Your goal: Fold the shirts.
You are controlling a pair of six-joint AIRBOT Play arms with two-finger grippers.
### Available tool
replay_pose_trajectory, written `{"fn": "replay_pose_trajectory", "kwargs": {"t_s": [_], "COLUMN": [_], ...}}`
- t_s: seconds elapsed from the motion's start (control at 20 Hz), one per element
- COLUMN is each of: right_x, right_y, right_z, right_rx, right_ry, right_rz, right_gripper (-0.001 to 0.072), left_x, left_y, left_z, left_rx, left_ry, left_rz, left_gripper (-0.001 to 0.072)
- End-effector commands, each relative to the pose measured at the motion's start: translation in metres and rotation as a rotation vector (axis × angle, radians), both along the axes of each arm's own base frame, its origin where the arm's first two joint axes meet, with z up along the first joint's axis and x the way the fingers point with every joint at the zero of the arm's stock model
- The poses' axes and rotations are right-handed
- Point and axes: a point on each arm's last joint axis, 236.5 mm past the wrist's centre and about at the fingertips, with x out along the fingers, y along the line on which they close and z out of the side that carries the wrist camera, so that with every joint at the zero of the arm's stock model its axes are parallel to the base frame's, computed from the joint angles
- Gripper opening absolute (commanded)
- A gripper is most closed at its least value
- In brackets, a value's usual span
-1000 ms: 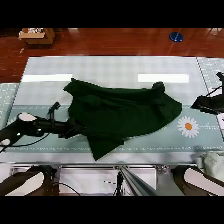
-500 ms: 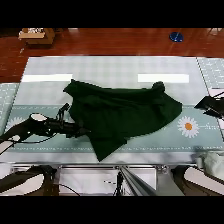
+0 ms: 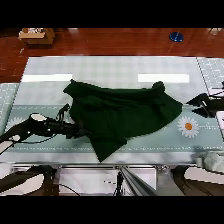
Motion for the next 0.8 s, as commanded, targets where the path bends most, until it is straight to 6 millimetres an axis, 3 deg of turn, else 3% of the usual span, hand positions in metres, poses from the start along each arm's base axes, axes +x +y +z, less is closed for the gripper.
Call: {"fn": "replay_pose_trajectory", "kwargs": {"t_s": [0.0, 0.1, 0.2, 0.25, 0.35, 0.4, 0.5, 0.6, 0.7, 0.75], "right_x": [0.014, 0.021, 0.027, 0.029, 0.033, 0.035, 0.044, 0.056, 0.077, 0.084], "right_y": [0.011, 0.019, 0.028, 0.034, 0.047, 0.054, 0.060, 0.068, 0.075, 0.083], "right_z": [-0.024, -0.035, -0.046, -0.050, -0.046, -0.034, 0.011, 0.088, 0.190, 0.255], "right_rx": [0.009, -0.003, -0.015, -0.014, 0.010, 0.036, 0.039, -0.003, -0.090, -0.133], "right_ry": [0.012, 0.017, 0.022, 0.027, 0.022, -0.006, -0.129, -0.336, -0.595, -0.769], "right_rz": [0.000, 0.017, 0.033, 0.040, 0.062, 0.104, 0.253, 0.421, 0.425, 0.387], "right_gripper": [0.0591, 0.0566, 0.0451, 0.0347, 0.0039, 0.0037, 0.0037, 0.0037, 0.0036, 0.0036], "left_x": [0.001, 0.001, 0.002, 0.004, 0.015, 0.026, 0.058, 0.096, 0.126, 0.133], "left_y": [-0.001, -0.001, -0.001, -0.003, -0.008, -0.011, -0.015, -0.011, 0.004, 0.014], "left_z": [0.001, 0.001, 0.002, 0.003, 0.014, 0.026, 0.072, 0.148, 0.247, 0.305], "left_rx": [-0.008, -0.009, -0.009, -0.019, -0.053, -0.078, -0.139, -0.183, -0.163, -0.141], "left_ry": [0.001, 0.001, -0.003, -0.033, -0.096, -0.147, -0.316, -0.567, -0.865, -1.027], "left_rz": [0.008, 0.009, 0.006, -0.009, -0.004, -0.001, -0.001, -0.009, 0.006, 0.016], "left_gripper": [0.0034, 0.0034, 0.0034, 0.0034, 0.0033, 0.0033, 0.0033, 0.0032, 0.0033, 0.0033]}}
